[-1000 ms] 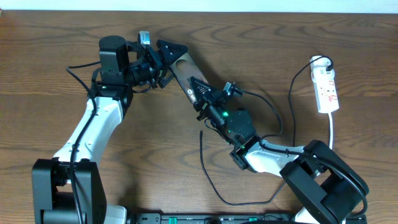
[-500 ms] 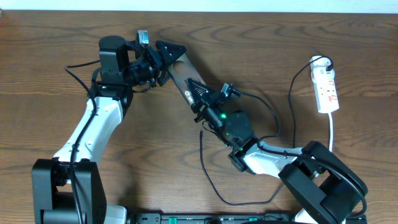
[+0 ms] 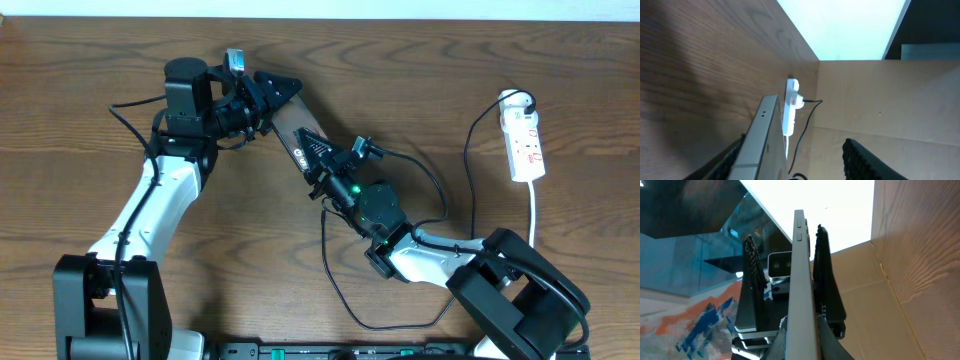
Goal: Plug charger to phone and switch on socket
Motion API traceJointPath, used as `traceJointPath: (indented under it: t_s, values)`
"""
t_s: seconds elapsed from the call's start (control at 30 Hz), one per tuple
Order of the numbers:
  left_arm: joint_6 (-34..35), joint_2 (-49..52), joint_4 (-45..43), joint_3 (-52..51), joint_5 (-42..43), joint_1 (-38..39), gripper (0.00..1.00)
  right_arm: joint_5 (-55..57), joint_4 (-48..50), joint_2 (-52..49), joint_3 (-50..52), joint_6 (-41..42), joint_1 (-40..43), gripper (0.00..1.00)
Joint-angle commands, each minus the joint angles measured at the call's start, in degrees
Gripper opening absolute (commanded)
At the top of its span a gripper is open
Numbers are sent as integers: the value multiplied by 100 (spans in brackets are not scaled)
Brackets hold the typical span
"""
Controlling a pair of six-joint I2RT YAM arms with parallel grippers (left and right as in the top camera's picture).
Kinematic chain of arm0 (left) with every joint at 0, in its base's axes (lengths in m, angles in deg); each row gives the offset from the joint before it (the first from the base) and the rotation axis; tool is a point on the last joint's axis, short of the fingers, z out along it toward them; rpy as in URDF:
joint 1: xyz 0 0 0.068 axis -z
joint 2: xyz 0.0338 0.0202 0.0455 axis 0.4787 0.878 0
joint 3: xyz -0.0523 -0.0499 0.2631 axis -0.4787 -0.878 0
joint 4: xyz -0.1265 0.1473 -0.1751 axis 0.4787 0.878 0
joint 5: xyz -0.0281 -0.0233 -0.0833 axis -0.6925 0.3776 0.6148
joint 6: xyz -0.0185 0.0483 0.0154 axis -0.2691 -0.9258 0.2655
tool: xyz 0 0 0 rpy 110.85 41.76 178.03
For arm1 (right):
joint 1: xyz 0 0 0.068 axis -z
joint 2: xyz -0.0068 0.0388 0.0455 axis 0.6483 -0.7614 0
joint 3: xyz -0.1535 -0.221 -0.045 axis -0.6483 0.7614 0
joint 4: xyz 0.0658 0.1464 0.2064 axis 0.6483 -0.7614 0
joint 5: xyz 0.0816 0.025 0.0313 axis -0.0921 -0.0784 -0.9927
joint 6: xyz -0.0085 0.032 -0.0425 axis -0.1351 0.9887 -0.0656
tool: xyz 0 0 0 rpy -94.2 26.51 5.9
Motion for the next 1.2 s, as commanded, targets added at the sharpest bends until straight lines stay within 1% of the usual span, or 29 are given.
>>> traceJointPath:
  t_s: [0.0, 0.07, 0.33, 0.53, 0.9, 1.1, 1.13, 1.17]
  values:
    - [-63, -72, -33, -44, -55, 17, 49, 90, 144, 26, -76, 28, -46, 1]
    - [-66, -72, -33, -44, -74, 17, 44, 90, 160, 26, -76, 28, -50, 1]
    - [-63, -72, -33, -44, -98, 17, 37, 90, 181, 26, -76, 26, -52, 1]
    - [-131, -72, -31, -44, -94, 22, 29, 85, 184, 26, -76, 26, -52, 1]
    - [-195, -72, -7, -44, -90, 22, 20, 90, 181, 26, -76, 28, -63, 1]
    - [-323, -72, 57, -46, -85, 22, 19, 90, 181, 26, -76, 28, -63, 1]
    - [-321, -72, 57, -46, -87, 22, 15, 87, 181, 26, -76, 28, -63, 1]
    - [-321, -72, 55, -46, -87, 22, 15, 90, 181, 26, -76, 28, -63, 1]
